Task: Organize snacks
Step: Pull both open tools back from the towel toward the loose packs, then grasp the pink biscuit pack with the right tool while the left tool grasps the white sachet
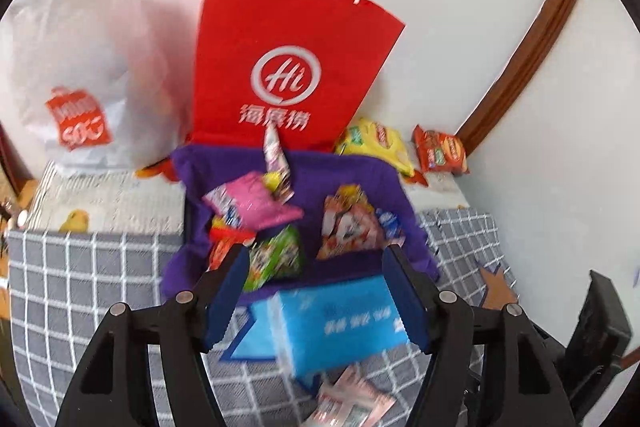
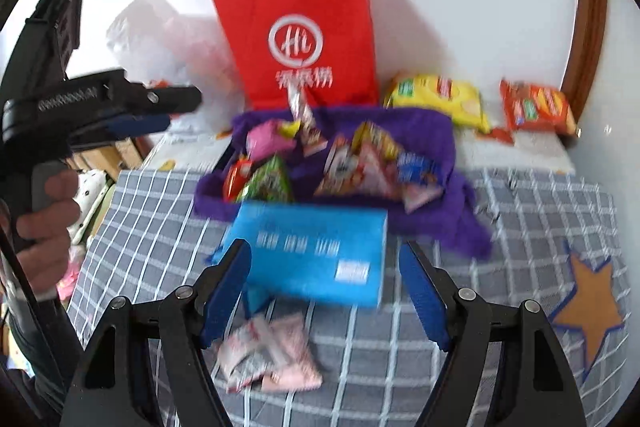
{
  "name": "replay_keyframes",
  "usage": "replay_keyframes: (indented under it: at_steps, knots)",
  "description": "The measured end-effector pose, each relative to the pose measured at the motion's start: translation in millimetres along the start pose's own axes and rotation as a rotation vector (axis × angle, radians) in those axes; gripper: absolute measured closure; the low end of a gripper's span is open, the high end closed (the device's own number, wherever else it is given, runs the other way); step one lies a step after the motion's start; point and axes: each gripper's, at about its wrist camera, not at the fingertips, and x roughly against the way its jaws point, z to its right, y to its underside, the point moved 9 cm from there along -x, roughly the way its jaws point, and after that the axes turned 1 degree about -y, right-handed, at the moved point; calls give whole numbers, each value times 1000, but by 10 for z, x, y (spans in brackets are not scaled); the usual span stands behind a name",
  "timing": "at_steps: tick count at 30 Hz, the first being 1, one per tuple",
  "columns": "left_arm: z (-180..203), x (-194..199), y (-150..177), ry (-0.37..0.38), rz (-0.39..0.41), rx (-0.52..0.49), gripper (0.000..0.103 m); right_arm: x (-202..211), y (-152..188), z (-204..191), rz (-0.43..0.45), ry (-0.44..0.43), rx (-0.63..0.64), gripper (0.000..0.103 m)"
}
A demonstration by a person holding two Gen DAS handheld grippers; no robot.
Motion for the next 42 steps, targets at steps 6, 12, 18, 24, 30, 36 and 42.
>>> replay_keyframes:
  at_steps: [6, 12, 18, 24, 30, 36, 42]
  knots:
    - [-199, 143, 373, -38, -8, 15, 36, -228, 608, -65, -106, -13, 18, 55]
    - [-314, 176, 669, -55, -33, 25, 36, -518, 966, -36, -195, -8, 27, 60]
    - [-420, 219, 847, -64, -41, 35, 36, -603, 1025, -179, -200, -28, 76, 60]
    - [-489, 233, 929, -59, -47, 48, 36, -656, 1085, -362, -215, -35, 153, 52]
    - [-506, 241, 1002, -51, -50, 49, 36, -768, 1168, -419, -250, -43, 149, 44]
    - [-470, 242, 1082, -56, -51, 26, 36, -825, 1159, -466, -220, -17, 194, 52]
    - [-406, 101, 1238, -64, -83, -11, 36, -728, 1119, -261, -189, -11, 141, 57]
